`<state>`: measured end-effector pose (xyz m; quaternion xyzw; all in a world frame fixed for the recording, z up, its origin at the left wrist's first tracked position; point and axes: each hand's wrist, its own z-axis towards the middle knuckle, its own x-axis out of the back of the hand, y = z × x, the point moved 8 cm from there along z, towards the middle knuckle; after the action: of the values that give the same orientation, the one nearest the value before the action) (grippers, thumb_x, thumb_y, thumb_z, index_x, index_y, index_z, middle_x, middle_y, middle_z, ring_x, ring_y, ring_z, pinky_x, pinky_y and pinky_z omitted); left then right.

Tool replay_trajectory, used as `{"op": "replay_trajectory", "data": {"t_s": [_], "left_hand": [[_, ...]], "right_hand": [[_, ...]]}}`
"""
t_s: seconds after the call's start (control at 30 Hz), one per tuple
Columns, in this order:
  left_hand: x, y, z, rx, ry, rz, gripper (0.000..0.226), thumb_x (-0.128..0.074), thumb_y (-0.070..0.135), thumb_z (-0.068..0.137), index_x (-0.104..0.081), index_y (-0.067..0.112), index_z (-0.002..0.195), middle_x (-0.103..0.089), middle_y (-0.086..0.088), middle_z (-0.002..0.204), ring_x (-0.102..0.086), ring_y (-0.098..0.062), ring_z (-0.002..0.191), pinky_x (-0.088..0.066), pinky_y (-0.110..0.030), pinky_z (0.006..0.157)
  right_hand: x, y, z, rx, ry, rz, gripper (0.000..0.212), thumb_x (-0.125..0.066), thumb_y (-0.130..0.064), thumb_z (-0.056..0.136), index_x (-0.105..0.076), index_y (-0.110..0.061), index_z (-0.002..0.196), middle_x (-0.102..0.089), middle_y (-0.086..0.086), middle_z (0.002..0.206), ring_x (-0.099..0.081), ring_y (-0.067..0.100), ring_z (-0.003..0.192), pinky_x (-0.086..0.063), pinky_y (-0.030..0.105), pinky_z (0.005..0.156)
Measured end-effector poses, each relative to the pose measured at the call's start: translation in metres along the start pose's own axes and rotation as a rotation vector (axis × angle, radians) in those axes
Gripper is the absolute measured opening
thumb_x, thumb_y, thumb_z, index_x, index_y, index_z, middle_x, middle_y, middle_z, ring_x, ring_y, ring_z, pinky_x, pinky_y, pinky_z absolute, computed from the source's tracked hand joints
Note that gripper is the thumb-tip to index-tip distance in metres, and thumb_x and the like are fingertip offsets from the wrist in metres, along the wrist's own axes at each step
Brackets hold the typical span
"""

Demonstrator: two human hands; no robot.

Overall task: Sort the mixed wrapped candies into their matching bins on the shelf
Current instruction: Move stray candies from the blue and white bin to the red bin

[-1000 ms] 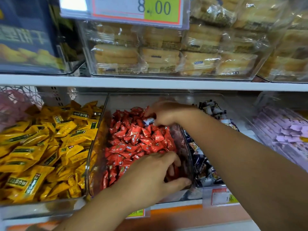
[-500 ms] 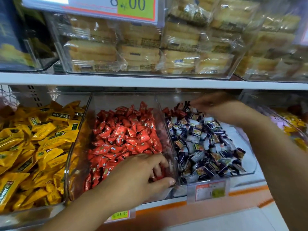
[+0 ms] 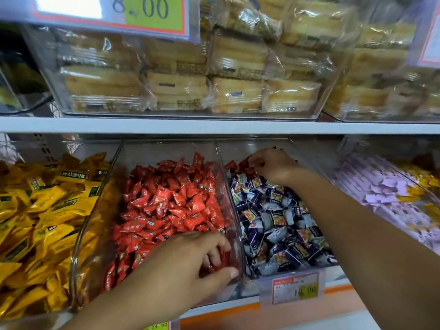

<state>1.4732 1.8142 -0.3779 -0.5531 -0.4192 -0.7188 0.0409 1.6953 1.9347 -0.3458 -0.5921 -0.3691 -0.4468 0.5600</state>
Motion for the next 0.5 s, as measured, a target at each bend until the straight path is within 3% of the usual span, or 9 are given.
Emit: {"op": "replay_trajectory", "data": {"t_s": [0.1, 0.27, 0.4, 0.5], "left_hand": [[-0.001, -0.001, 0.000, -0.005, 0.005, 0.005, 0.038, -0.047, 0.073, 0.080, -0.047, 0.051, 0.112, -0.055, 0.029, 0.099, -0.051, 0.008, 0.096, -0.045, -0.018, 0.081], [-0.002, -0.002, 0.002, -0.014, 0.015, 0.016, 0.043, -0.038, 0.079, 0.073, -0.046, 0.054, 0.108, -0.055, 0.031, 0.100, -0.051, 0.009, 0.095, -0.045, -0.018, 0.080], [-0.002, -0.002, 0.001, -0.003, 0.010, 0.019, 0.042, -0.036, 0.080, 0.072, -0.045, 0.057, 0.105, -0.053, 0.031, 0.104, -0.050, 0.007, 0.099, -0.044, -0.015, 0.079], [-0.001, -0.002, 0.001, -0.003, 0.011, 0.028, 0.041, -0.036, 0.080, 0.072, -0.044, 0.058, 0.106, -0.052, 0.032, 0.106, -0.050, 0.008, 0.100, -0.043, -0.013, 0.079]], "right_hand": [[0.004, 0.001, 0.001, 0.031, 0.051, 0.054, 0.033, -0.050, -0.014, 0.099, -0.060, -0.019, 0.130, -0.056, 0.003, 0.136, -0.054, 0.022, 0.120, -0.043, 0.029, 0.098], [-0.018, -0.007, 0.008, 0.099, -0.113, 0.109, 0.061, -0.056, -0.002, 0.091, -0.044, -0.033, 0.142, -0.044, 0.002, 0.147, -0.051, 0.018, 0.124, -0.043, 0.018, 0.082], [-0.027, -0.018, 0.015, 0.122, -0.217, -0.061, 0.081, -0.049, 0.007, 0.088, -0.028, -0.046, 0.146, -0.029, -0.001, 0.154, -0.056, 0.020, 0.100, -0.048, 0.028, 0.058], [-0.040, -0.025, 0.016, 0.160, -0.282, -0.155, 0.089, -0.043, 0.011, 0.086, -0.020, -0.047, 0.149, -0.023, -0.006, 0.155, -0.058, 0.025, 0.097, -0.049, 0.035, 0.060]]}}
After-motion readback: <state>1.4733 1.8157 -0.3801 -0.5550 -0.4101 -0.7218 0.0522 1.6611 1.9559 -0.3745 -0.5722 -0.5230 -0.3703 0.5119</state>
